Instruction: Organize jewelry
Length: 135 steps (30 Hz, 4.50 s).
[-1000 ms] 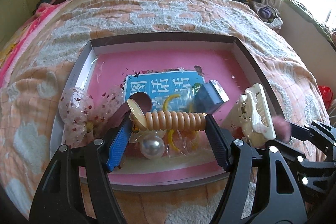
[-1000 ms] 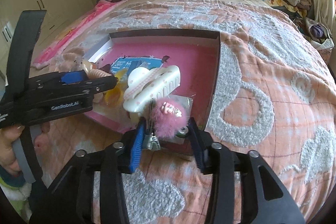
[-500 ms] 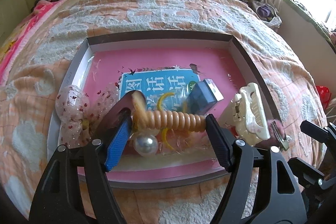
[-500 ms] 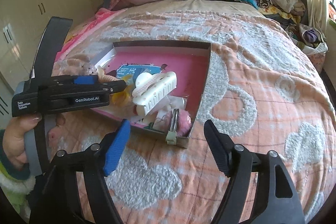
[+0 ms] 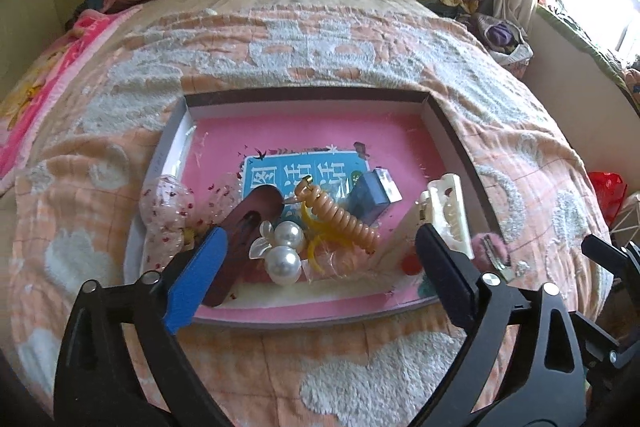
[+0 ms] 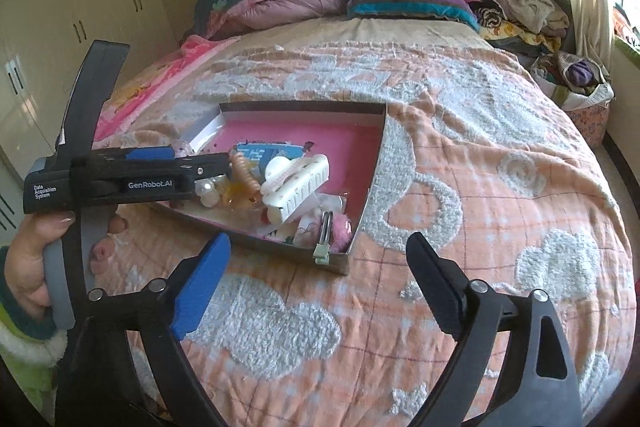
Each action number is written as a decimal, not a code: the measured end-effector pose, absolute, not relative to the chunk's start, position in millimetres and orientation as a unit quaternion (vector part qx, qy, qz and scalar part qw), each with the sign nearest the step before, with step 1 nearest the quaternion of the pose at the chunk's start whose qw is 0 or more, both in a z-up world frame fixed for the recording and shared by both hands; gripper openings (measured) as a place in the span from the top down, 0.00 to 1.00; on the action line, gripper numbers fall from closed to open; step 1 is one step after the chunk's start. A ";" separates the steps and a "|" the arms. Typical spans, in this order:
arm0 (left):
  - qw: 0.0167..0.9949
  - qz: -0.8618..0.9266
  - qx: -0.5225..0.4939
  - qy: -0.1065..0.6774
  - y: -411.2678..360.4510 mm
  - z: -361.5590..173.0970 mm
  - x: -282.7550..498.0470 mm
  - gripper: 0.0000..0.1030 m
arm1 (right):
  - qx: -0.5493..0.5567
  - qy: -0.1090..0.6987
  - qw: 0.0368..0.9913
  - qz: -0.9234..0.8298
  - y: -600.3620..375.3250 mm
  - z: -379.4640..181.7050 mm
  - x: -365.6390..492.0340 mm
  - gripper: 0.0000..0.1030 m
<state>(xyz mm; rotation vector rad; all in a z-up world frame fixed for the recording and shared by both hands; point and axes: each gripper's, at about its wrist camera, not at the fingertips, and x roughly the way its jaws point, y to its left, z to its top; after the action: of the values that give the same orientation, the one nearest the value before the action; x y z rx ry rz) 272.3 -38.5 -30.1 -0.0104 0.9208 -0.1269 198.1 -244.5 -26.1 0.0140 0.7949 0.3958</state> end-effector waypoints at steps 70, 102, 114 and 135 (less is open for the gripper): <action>0.927 -0.030 -0.032 0.373 -3.2 -4.5 79.8 0.09 | -0.003 0.338 0.922 0.189 -233.0 -7.9 79.4 0.04; 0.926 -0.030 -0.032 0.374 -2.2 -1.6 77.8 0.09 | -0.003 0.335 0.923 0.188 -234.3 -5.3 78.8 0.04; 0.927 -0.031 -0.032 0.373 -2.9 -0.4 76.2 0.09 | -0.003 0.334 0.924 0.188 -237.0 -3.9 78.4 0.04; 0.927 -0.030 -0.030 0.373 -3.2 0.4 74.8 0.09 | -0.005 0.334 0.924 0.186 -239.0 -2.8 78.3 0.04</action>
<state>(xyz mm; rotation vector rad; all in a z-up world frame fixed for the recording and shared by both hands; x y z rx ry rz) 74.8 -3.2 0.5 -0.0607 0.7652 -0.0619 78.3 -239.0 -2.8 -0.0108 0.6856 0.3824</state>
